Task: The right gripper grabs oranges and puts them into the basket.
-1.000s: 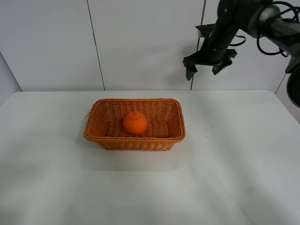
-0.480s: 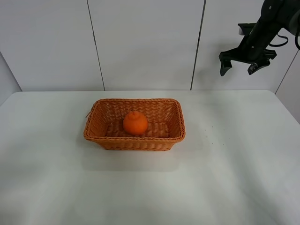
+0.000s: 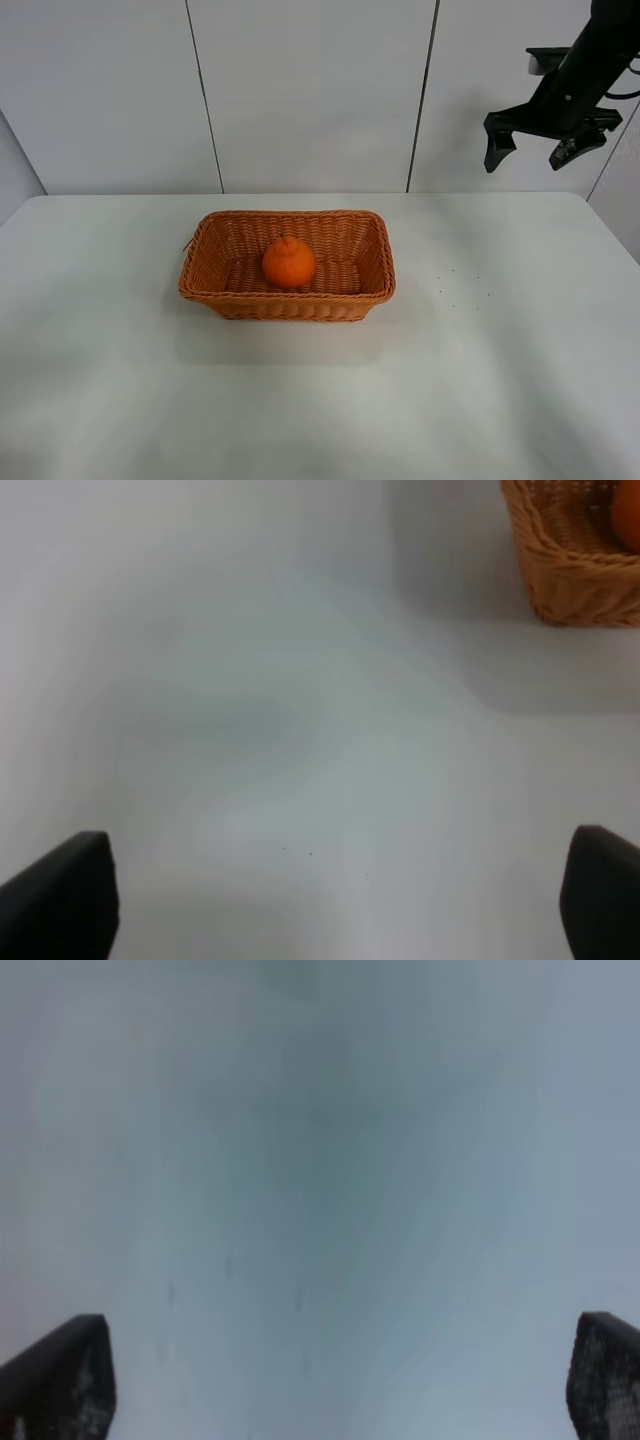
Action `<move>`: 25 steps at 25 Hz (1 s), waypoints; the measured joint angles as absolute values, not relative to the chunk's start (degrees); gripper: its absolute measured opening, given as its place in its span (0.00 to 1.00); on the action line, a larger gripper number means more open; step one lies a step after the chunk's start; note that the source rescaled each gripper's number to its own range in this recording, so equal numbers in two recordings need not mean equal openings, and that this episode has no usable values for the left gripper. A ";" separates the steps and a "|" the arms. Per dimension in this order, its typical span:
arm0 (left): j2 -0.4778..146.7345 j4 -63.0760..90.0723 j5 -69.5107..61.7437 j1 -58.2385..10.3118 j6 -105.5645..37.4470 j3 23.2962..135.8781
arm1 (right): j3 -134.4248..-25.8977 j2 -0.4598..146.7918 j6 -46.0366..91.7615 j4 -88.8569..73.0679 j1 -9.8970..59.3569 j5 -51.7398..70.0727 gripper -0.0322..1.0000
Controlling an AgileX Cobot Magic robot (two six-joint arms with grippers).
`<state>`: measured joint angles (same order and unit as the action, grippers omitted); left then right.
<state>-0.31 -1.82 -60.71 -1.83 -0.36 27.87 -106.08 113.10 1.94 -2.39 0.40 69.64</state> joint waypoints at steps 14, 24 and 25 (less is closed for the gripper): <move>-0.31 -1.82 -60.71 -1.83 -0.36 27.87 | -46.60 63.98 2.06 -3.01 0.40 67.77 1.00; -0.31 -1.82 -60.71 -1.83 -0.36 27.87 | -29.02 25.05 2.12 -3.01 0.40 58.44 1.00; -0.31 -1.82 -60.71 -1.83 -0.36 27.87 | -28.76 21.81 2.12 -3.01 0.40 58.44 1.00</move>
<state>-0.31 -1.82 -60.71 -1.83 -0.36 27.87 -28.76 21.81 2.12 -3.01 0.40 58.44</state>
